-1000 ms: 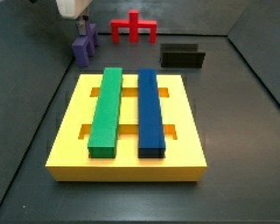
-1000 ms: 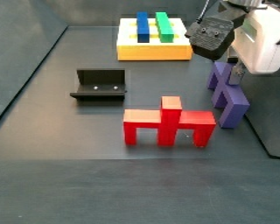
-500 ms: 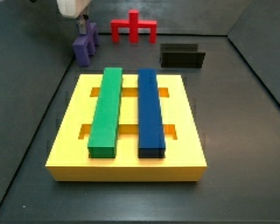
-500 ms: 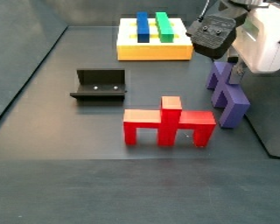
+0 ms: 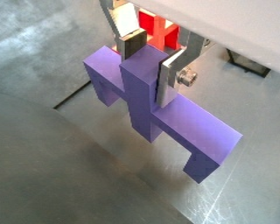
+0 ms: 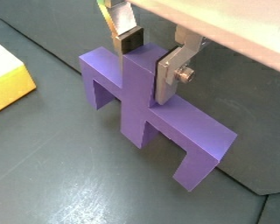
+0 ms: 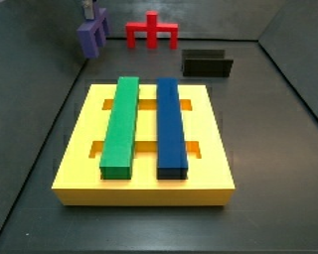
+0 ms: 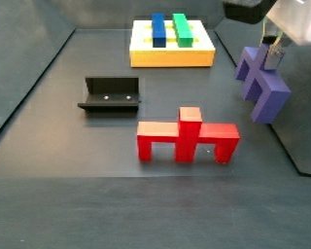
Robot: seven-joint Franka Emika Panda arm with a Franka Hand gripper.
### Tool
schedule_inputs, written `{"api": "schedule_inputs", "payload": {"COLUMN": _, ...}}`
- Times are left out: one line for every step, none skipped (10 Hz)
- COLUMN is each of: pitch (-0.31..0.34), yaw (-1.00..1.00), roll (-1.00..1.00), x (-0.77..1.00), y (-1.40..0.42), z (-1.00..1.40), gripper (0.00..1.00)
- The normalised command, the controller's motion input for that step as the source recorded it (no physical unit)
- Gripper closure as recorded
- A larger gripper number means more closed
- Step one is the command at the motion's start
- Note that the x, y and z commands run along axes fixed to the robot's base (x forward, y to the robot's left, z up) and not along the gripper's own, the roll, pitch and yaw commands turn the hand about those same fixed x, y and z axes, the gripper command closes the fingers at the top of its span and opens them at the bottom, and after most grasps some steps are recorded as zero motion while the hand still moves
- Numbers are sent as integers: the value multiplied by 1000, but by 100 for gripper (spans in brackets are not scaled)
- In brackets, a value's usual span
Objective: Pick up the purple object. Move up. Move to above the board. Insert the purple object.
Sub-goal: Move to above the board.
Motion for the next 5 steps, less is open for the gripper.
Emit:
{"api": "schedule_inputs", "payload": {"pitch": 0, "yaw": 0, "roll": 0, "x": 0, "y": 0, "z": 1400, "gripper": 100}}
{"api": "schedule_inputs", "payload": {"pitch": -3, "yaw": -8, "roll": -2, "x": -8, "y": -3, "z": 1400, "gripper": 100}}
{"api": "schedule_inputs", "payload": {"pitch": 15, "yaw": -1, "roll": -11, "x": -88, "y": -17, "z": 1400, "gripper": 100}}
{"api": "schedule_inputs", "payload": {"pitch": 3, "yaw": -3, "roll": 5, "x": -65, "y": -5, "z": 1400, "gripper": 100}}
{"api": "schedule_inputs", "payload": {"pitch": 40, "yaw": 2, "roll": 1, "x": -5, "y": 15, "z": 1400, "gripper": 100}}
